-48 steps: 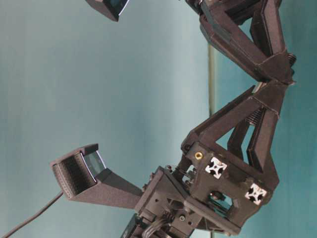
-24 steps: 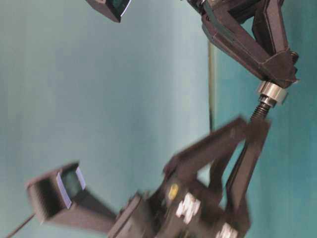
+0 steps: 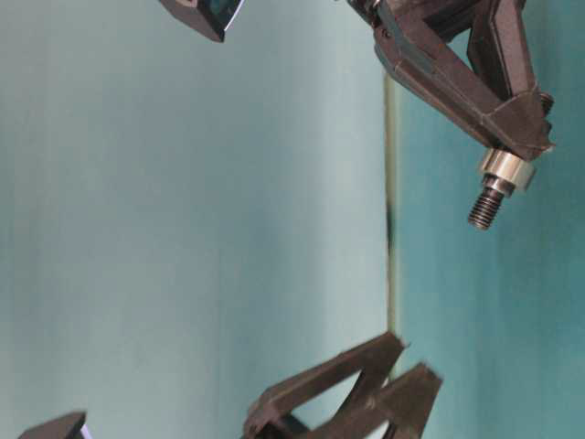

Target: Insert the washer onto the shaft with both hands.

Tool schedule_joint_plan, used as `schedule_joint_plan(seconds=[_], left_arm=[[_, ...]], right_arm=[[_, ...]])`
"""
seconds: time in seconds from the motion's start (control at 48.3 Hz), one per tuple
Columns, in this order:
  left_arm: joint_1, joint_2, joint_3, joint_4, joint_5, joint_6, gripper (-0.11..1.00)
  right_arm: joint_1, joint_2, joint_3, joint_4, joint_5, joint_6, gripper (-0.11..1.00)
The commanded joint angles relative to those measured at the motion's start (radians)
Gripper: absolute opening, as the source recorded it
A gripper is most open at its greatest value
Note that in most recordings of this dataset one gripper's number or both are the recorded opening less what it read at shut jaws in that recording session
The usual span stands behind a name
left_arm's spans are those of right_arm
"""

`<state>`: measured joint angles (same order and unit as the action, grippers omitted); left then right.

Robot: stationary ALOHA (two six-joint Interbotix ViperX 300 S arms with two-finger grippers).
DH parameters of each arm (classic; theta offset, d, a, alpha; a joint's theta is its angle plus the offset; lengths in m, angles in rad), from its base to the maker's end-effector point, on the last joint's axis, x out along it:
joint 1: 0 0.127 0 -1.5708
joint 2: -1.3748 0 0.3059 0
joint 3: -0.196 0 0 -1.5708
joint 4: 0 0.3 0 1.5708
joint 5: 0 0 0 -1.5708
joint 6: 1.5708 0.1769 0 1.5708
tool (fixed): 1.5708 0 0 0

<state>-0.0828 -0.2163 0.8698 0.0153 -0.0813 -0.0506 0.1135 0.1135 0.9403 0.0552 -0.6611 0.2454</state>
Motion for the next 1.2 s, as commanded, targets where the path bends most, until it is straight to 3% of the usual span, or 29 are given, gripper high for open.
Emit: schedule_joint_plan(seconds=[0.0, 1.179], left_arm=[[-0.002, -0.025, 0.002, 0.002, 0.005, 0.005, 0.86], [-0.002, -0.031, 0.005, 0.003, 0.018, 0.005, 0.86]], right_arm=[[0.003, -0.02, -0.011, -0.003, -0.006, 0.0, 0.0], [0.008, -0.02, -0.011, -0.003, -0.005, 0.003, 0.0]])
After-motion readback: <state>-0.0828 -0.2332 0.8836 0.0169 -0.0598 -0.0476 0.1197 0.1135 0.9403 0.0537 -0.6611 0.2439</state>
